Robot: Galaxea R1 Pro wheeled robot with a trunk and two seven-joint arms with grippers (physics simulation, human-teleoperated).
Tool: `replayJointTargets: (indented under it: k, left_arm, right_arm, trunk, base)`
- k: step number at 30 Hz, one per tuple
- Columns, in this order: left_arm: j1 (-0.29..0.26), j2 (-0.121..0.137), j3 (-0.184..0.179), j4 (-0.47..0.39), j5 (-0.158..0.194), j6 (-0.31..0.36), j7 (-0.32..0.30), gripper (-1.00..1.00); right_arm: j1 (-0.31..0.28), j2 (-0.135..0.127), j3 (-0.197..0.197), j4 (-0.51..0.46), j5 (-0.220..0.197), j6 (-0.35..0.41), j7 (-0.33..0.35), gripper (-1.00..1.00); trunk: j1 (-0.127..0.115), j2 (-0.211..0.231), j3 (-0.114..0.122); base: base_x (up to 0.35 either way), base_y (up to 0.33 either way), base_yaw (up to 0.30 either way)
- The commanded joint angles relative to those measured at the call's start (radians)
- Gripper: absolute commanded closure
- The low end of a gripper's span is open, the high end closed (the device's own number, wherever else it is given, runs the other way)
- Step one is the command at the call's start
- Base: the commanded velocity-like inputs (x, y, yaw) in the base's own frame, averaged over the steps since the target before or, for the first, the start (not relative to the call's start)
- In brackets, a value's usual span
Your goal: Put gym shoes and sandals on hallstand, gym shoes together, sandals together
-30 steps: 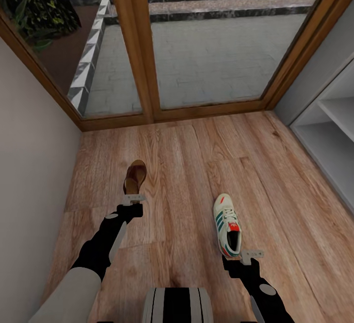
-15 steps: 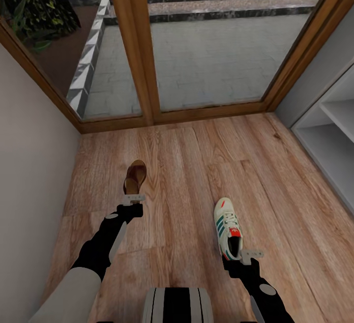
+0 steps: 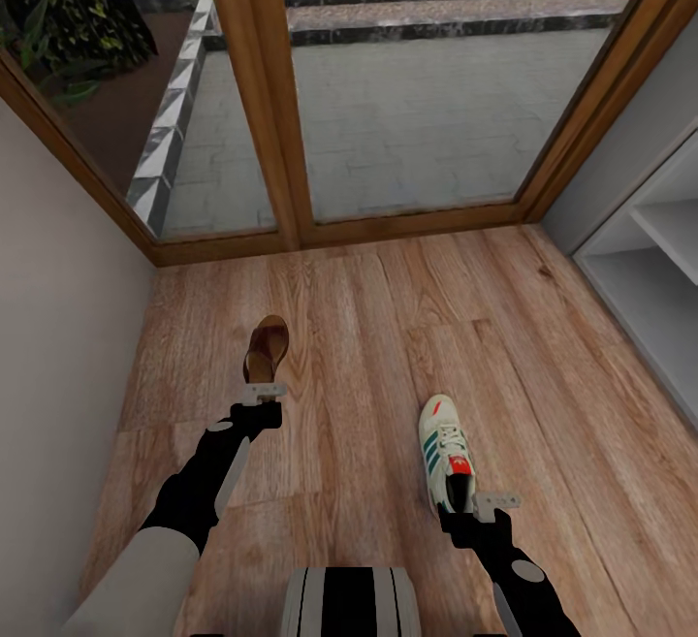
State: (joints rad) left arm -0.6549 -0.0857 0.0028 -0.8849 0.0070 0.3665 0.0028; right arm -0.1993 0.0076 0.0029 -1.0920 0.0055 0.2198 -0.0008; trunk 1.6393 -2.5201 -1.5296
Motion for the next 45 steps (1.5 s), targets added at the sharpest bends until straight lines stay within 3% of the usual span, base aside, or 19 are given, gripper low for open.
replayJointTargets:
  k: [1, 9, 23, 27, 35, 45]
  left_arm:
    - [0.000, 0.000, 0.000, -0.002, -0.002, 0.006, -0.001, 1.00]
    - [0.000, 0.000, 0.000, -0.002, -0.002, 0.007, -0.001, 1.00]
    - [0.000, -0.003, -0.009, -0.014, -0.004, 0.004, -0.001, 1.00]
    - [0.000, -0.006, -0.041, -0.039, -0.004, 0.003, -0.002, 1.00]
    - [0.000, -0.006, -0.052, -0.090, -0.004, 0.002, -0.004, 1.00]
    - [0.000, -0.006, -0.055, -0.115, -0.004, -0.003, -0.004, 1.00]
  right_arm:
    - [0.000, 0.000, 0.000, -0.002, 0.001, 0.006, 0.000, -1.00]
    - [0.000, 0.000, 0.000, -0.002, 0.001, 0.006, 0.001, -1.00]
    - [0.000, 0.000, 0.000, -0.002, 0.001, 0.006, 0.000, -1.00]
    - [0.000, 0.000, 0.000, -0.002, 0.001, 0.006, 0.000, -1.00]
    - [0.000, 0.000, 0.000, -0.002, -0.001, 0.006, 0.000, -1.00]
    - [0.000, 0.000, 0.000, -0.002, -0.001, 0.006, 0.001, -1.00]
  trunk:
    - [0.000, 0.000, -0.001]
    - [0.000, 0.000, -0.003]
    - [0.006, -0.004, -0.077]
    - [0.006, -0.004, -0.079]
    - [0.006, -0.004, -0.080]
    - [0.011, -0.006, -0.129]
  base:
    - [0.004, -0.003, 0.000]
    - [0.000, 0.000, 0.000]
    - [0.000, 0.000, 0.000]
    - [0.000, 0.000, 0.000]
    - [0.000, 0.000, 0.000]
    - [0.000, 0.000, 0.000]
